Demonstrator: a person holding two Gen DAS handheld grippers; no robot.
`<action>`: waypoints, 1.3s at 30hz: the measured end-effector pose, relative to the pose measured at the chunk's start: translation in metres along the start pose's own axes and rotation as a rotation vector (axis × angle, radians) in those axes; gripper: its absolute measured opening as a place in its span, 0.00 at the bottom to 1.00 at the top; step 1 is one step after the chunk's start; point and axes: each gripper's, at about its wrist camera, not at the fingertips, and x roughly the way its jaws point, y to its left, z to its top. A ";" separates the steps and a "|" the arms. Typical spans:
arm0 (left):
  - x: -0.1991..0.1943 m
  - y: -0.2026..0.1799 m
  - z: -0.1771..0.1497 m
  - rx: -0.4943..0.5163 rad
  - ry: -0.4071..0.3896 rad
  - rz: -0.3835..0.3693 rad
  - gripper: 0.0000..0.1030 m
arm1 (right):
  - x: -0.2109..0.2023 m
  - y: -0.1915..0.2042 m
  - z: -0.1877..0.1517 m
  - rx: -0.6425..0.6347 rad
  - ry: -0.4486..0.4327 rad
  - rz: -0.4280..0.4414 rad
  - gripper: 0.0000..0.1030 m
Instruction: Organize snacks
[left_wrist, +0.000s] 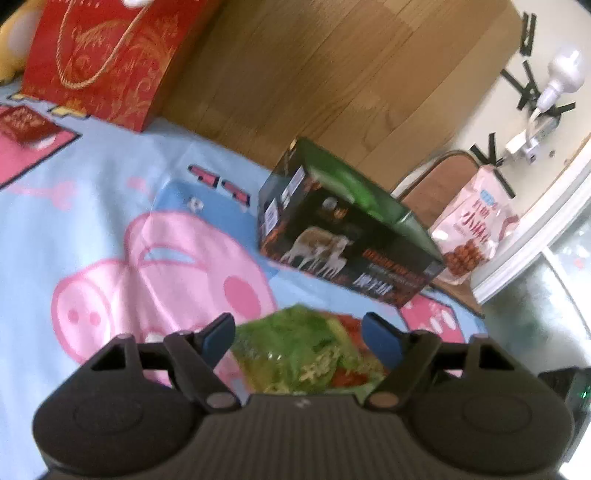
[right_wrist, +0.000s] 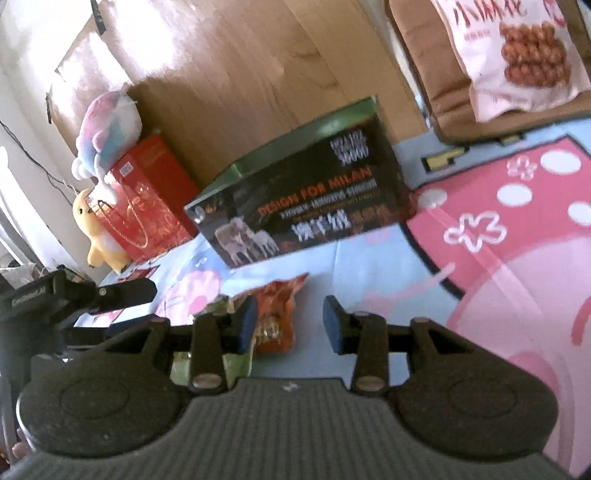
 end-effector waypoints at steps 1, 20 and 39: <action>0.004 0.001 -0.002 -0.004 0.014 0.008 0.74 | 0.001 0.001 0.000 0.006 0.007 0.008 0.40; -0.002 -0.035 -0.009 0.074 0.032 -0.055 0.76 | -0.051 -0.029 0.009 0.249 -0.082 0.119 0.05; -0.040 -0.018 -0.017 -0.044 0.006 -0.183 0.83 | -0.062 0.008 0.016 0.267 -0.070 0.344 0.04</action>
